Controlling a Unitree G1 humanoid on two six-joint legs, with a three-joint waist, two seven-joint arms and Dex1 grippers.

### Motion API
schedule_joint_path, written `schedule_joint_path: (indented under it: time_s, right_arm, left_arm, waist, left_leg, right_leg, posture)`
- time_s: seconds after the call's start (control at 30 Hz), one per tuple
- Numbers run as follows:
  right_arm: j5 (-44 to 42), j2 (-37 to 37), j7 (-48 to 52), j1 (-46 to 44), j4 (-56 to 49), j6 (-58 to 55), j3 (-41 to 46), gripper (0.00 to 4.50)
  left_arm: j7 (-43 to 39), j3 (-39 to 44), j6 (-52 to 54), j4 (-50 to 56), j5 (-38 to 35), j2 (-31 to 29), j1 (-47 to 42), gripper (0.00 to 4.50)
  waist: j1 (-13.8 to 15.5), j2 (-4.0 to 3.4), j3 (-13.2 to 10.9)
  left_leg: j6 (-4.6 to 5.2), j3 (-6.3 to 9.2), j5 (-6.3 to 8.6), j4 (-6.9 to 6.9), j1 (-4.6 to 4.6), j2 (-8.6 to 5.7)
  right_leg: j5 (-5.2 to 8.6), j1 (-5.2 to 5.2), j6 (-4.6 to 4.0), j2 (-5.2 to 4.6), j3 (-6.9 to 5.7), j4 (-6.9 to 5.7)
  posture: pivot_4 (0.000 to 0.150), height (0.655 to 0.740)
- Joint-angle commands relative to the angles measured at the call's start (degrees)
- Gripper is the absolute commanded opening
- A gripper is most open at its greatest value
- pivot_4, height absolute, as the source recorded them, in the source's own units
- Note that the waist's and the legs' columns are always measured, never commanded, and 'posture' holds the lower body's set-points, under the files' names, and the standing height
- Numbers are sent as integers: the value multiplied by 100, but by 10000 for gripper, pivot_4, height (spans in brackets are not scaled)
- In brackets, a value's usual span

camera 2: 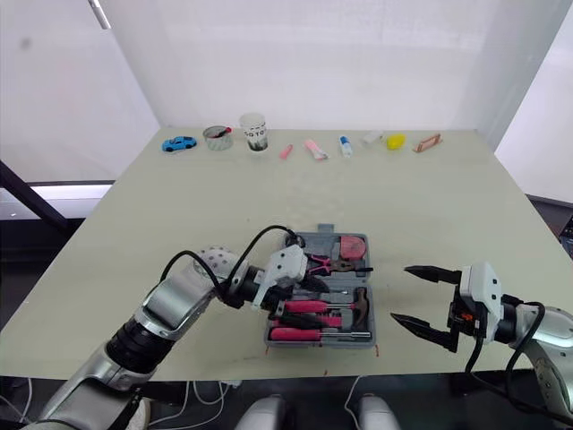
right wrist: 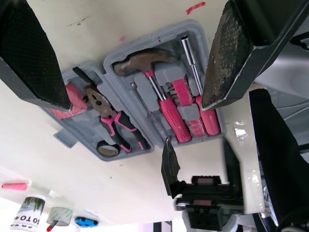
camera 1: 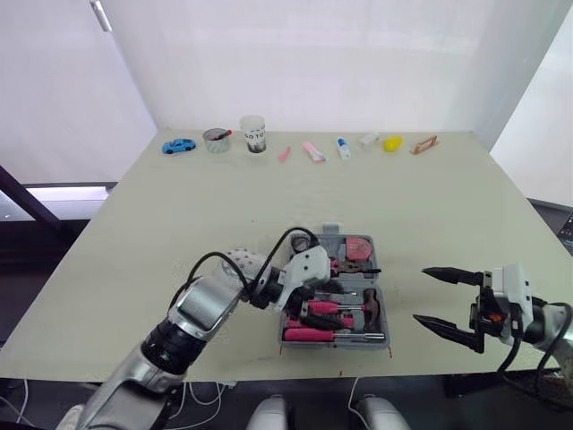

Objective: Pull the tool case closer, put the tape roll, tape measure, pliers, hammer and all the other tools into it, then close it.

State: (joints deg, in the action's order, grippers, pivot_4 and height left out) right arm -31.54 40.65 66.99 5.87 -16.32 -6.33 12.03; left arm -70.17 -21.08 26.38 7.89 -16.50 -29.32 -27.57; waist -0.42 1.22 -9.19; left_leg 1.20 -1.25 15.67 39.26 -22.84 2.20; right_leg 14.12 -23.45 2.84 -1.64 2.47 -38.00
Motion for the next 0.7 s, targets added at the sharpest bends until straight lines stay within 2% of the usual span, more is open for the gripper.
schedule_joint_path:
  time_s: [0.03, 0.1, 0.13, 0.17, 0.4, 0.53, 0.7]
  right_arm:
    - [-110, 55, -10, -18, -162, -8, 91, 45000]
    - [-129, 51, -15, 11, -204, -21, 99, 45000]
    - [-123, 55, -4, 26, -221, -14, 93, 45000]
    - [-115, 59, 3, 38, -228, -8, 87, 45000]
    - [-103, 44, -12, 99, -277, -7, 76, 45000]
    - [-84, 85, 32, 202, -305, 0, 90, 45000]
    - [-37, 205, 126, 312, -247, 69, 114, 45000]
  left_arm:
    - [-191, 89, -665, -293, -22, 28, 91, 16487]
    - [-226, 110, -736, -491, -71, 74, 166, 5208]
    - [-237, 119, -811, -571, -84, 96, 193, 1529]
    - [-254, 109, -904, -643, -66, 101, 214, 605]
    - [-486, -42, -1554, -1196, 91, 180, 411, 605]
    - [-525, -279, -2269, -1549, 644, 58, 495, 605]
    - [-380, -349, -2512, -1759, 963, 58, 667, 605]
  waist:
    - [-1, 0, 0]
    - [-4, 0, 0]
    - [-6, -1, 0]
    - [-6, -1, 0]
    - [-6, -1, 0]
    - [-4, -1, 1]
    - [-7, -1, 1]
  left_leg:
    - [0, -1, 0, 0, 0, 0]
    - [0, -3, 0, 0, 0, 0]
    - [0, -3, 0, 0, 1, 0]
    - [0, -2, 0, 0, 1, 0]
    - [0, -3, 0, 0, 1, 0]
    - [0, -3, 0, -1, 1, 0]
    - [0, -3, 0, 0, 1, 0]
  right_leg:
    - [0, 0, 0, 0, 0, -1]
    - [0, 0, -1, 2, -2, -2]
    - [0, 0, 0, 2, -2, -3]
    - [0, 0, 0, 2, -1, -3]
    - [-1, 0, 1, 1, 0, -2]
    - [-1, 0, 0, 1, 0, -2]
    - [-1, 0, 0, 1, 1, -2]
  posture:
    - [1500, 7400]
    - [1500, 7400]
    - [1500, 7400]
    - [1500, 7400]
    - [1500, 7400]
    - [1500, 7400]
    - [1500, 7400]
